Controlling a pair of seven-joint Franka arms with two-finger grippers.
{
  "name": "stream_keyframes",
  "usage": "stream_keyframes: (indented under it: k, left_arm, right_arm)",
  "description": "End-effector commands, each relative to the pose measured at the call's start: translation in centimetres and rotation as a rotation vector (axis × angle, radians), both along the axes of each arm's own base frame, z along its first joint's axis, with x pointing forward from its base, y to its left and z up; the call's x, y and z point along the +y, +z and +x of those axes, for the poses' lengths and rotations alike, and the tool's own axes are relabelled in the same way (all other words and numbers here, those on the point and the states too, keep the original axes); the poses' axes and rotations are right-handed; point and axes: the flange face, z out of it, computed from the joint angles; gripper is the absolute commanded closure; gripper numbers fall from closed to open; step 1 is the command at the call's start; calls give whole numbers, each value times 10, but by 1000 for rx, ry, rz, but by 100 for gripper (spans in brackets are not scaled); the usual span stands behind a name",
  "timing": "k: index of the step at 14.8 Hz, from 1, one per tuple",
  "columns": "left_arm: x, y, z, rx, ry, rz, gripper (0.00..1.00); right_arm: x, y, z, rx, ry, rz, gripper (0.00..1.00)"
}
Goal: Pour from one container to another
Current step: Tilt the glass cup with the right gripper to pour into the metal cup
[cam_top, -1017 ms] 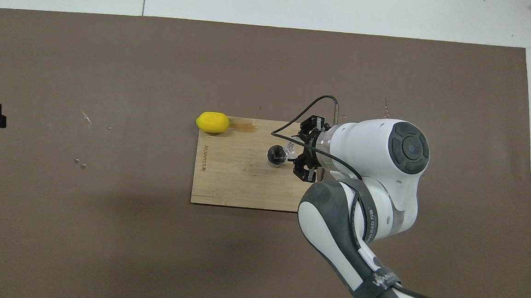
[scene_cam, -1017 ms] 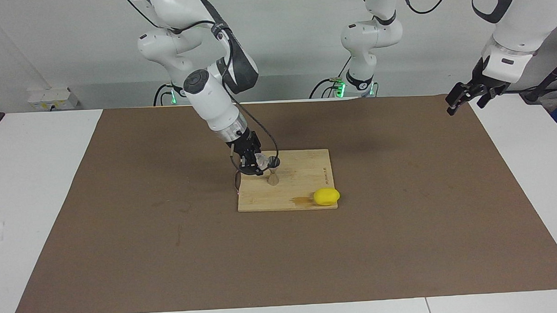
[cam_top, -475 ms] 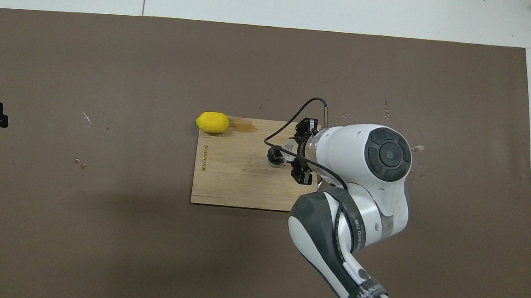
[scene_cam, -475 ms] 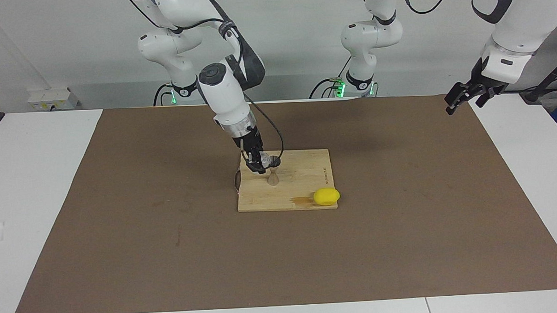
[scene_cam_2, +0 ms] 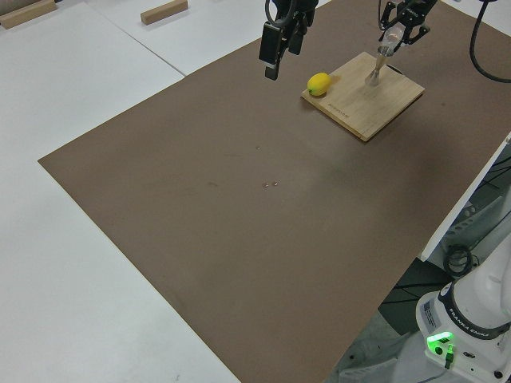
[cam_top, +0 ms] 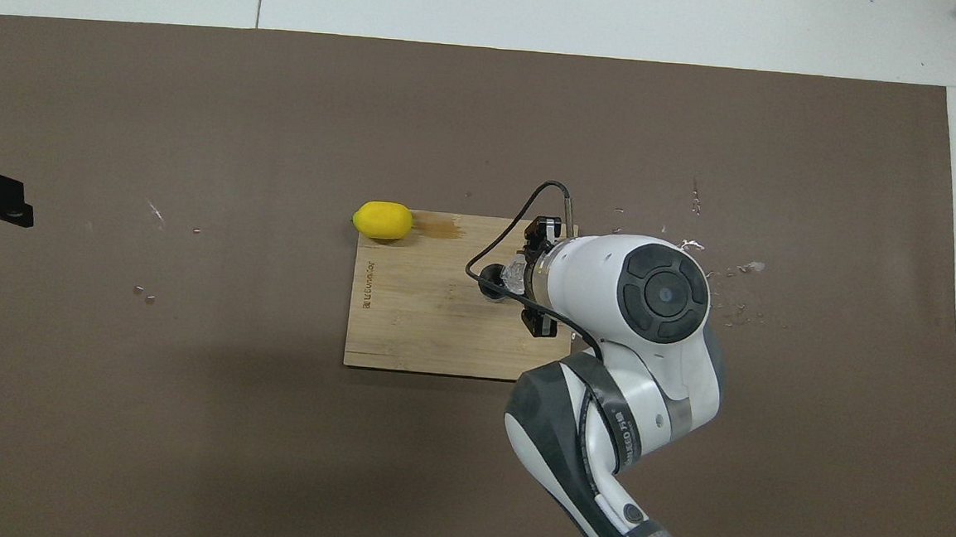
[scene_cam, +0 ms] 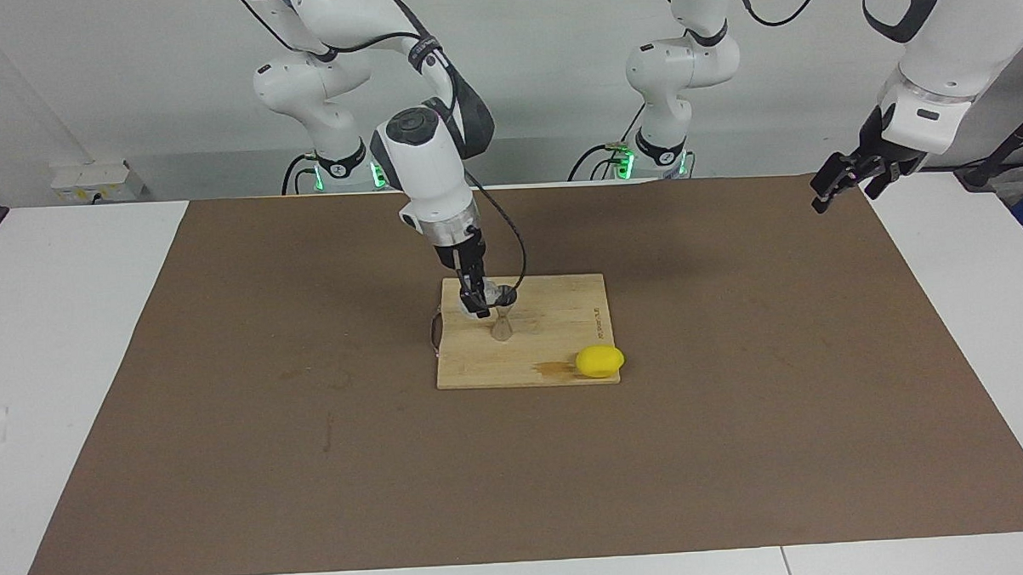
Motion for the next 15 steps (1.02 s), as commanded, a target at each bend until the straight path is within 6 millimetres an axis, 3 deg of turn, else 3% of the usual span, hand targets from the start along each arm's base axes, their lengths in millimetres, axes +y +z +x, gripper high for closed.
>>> stream_keyframes:
  k: [1,9,11,15]
  left_arm:
    - [-6,1,1,-18,21,-45,0]
    - [-21,1,0,-11,-18,-47,0]
    - [-41,2,0,-16,-53,-45,0]
    - [-42,1,0,-15,-53,-45,0]
  right_arm:
    - [4,3,1,-23,-11,-38,100]
    - [5,4,1,-30,-12,-47,100]
    - [5,3,0,-28,-14,-47,100]
    - [5,3,0,-28,-14,-47,100]
